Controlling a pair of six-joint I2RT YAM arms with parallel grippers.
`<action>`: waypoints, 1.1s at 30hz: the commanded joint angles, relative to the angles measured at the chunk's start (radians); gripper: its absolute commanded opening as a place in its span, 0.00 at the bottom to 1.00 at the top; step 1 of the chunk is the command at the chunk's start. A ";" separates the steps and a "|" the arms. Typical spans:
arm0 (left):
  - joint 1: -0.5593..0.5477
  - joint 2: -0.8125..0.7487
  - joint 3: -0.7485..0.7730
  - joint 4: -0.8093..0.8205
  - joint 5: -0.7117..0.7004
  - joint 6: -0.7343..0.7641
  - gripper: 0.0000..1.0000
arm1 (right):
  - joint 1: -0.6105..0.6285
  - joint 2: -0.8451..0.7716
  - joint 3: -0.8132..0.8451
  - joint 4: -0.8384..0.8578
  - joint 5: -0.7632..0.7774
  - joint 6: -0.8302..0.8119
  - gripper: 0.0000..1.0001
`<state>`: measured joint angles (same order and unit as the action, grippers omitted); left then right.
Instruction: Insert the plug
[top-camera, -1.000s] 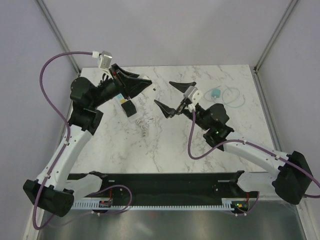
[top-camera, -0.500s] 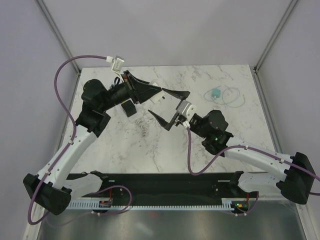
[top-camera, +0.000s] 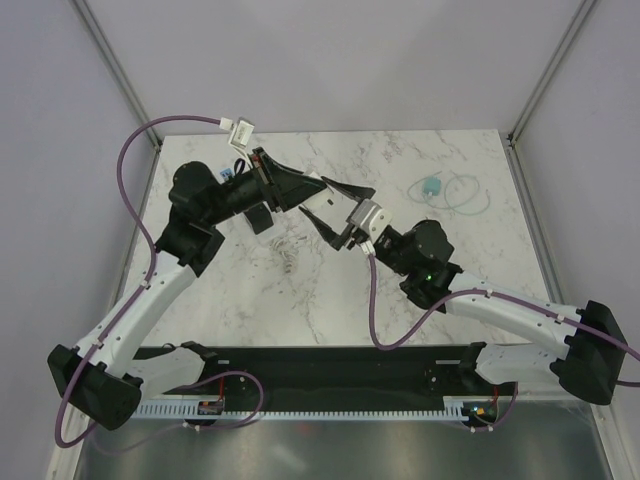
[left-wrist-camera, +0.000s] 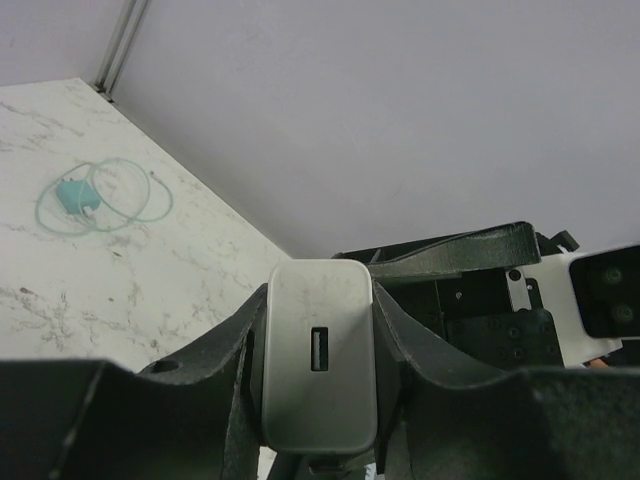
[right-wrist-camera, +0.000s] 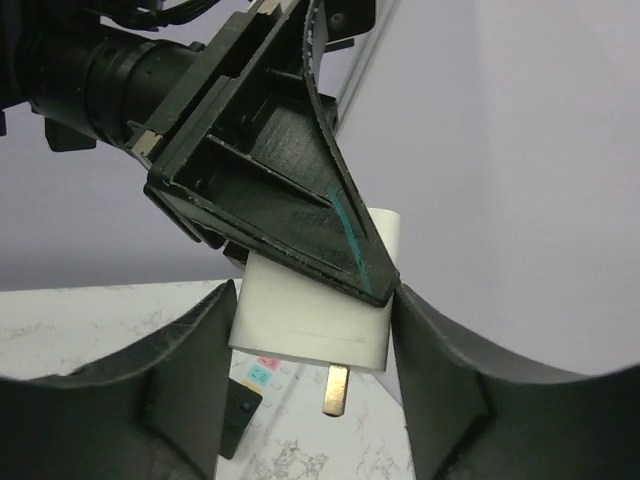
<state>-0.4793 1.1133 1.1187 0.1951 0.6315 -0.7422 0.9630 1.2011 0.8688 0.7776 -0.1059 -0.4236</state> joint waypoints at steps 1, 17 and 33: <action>-0.004 -0.015 0.000 0.050 0.000 -0.039 0.10 | 0.011 0.003 0.038 0.068 -0.006 -0.001 0.58; -0.002 -0.050 0.142 -0.233 0.100 0.184 0.63 | 0.013 -0.103 -0.067 0.005 0.038 -0.064 0.00; -0.002 0.025 0.216 -0.368 0.203 0.218 0.57 | 0.013 -0.144 -0.100 -0.021 0.028 -0.058 0.00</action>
<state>-0.4774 1.1267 1.3014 -0.1585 0.7544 -0.5407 0.9752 1.0740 0.7715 0.7242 -0.0772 -0.4728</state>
